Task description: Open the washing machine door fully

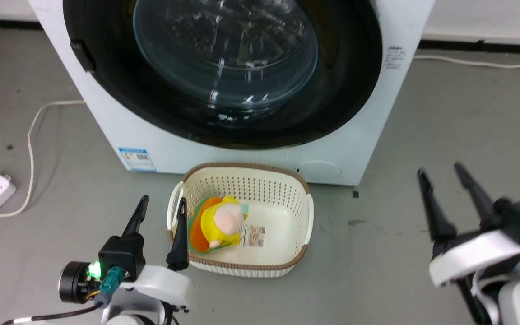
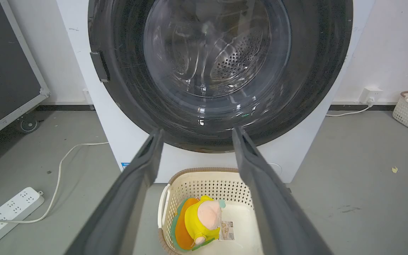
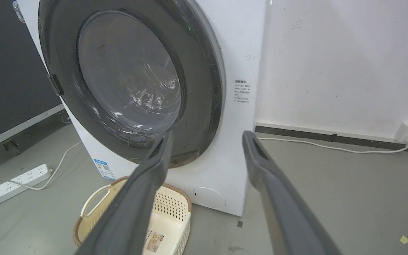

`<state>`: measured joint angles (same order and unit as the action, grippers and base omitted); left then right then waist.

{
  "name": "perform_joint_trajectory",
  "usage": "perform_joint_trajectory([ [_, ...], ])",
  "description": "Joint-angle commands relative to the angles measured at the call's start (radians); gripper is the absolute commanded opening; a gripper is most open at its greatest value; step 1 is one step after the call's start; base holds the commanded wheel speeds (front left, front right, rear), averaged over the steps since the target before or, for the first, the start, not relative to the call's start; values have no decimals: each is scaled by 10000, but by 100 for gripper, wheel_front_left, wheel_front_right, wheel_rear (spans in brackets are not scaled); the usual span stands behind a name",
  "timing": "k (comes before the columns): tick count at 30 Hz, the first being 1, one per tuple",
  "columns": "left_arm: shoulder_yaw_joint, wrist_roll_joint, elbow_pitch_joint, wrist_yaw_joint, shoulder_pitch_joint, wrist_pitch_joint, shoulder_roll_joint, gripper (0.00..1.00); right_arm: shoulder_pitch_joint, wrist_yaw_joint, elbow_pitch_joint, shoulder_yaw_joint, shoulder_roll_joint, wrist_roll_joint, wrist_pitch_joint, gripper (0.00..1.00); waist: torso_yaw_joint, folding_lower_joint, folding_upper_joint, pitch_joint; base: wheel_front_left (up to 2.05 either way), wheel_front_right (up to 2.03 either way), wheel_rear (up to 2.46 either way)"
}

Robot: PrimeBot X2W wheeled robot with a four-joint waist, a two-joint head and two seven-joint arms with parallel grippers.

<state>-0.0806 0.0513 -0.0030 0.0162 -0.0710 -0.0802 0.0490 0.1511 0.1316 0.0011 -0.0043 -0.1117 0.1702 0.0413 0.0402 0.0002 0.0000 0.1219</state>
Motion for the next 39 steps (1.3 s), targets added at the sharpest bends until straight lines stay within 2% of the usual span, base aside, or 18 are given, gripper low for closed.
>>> perform_joint_trajectory([
  [1, -66, 85, -68, 82, -226, -106, 4, 100, 419, -3, -59, -76, -149, 317, -84, 100, 88, -2, 0, 198, 0, 0, 0],
  [6, -195, 169, -104, 150, -426, -211, 5, 100, 1147, -4, -10, -246, -257, 979, -361, 100, 206, -2, 0, 500, 0, 0, 0],
  [7, -222, 187, -111, 165, -461, -232, 5, 100, 1294, -4, 20, -286, -268, 1114, -434, 43, 229, -2, 0, 554, 0, 0, 0],
  [8, -301, 236, -134, 206, -555, -295, 5, 100, 1752, -4, 120, -412, -281, 1498, -650, 0, 300, -2, 0, 717, 0, 0, 0],
  [12, -397, 290, -162, 252, -666, -378, 5, 100, 2402, -4, 387, -709, -113, 2179, -965, 0, 392, -2, 0, 914, 0, 0, 0],
  [13, -469, 330, -175, 279, -740, -440, 6, 100, 3021, -4, 805, -1201, 163, 2813, -1326, 0, 468, -2, 0, 1049, 0, 0, 0],
  [15, -577, 389, -210, 319, -874, -524, 6, 100, 3837, -5, 1207, -1555, 241, 3173, -1722, 0, 591, -2, 0, 1271, 0, 0, 0],
  [25, -828, 514, -277, 424, -1165, -712, 7, 100, 5306, -5, 1816, -1728, 135, 3876, -2370, 0, 845, -2, 0, 1819, 0, 0, 0],
  [32, -1016, 618, -322, 498, -1343, -858, 8, 100, 6555, -6, 2678, -2115, 144, 4612, -2949, 0, 1018, -2, 0, 2200, 0, 0, 0],
  [36, -1134, 683, -332, 544, -1478, -942, 8, 100, 7397, -6, 3420, -2439, 147, 4970, -3525, 0, 1123, -2, 0, 2413, 0, 0, 0],
  [37, -1284, 762, -324, 602, -1594, -1026, 8, 100, 8326, -7, 4390, -2975, 98, 5399, -4330, 0, 1244, -2, 0, 2592, 0, 0, 0],
  [39, -1320, 780, -326, 618, -1609, -1046, 9, 100, 8560, -7, 4651, -3112, 55, 5464, -4526, 0, 1272, -2, 0, 2634, 0, 0, 0],
])
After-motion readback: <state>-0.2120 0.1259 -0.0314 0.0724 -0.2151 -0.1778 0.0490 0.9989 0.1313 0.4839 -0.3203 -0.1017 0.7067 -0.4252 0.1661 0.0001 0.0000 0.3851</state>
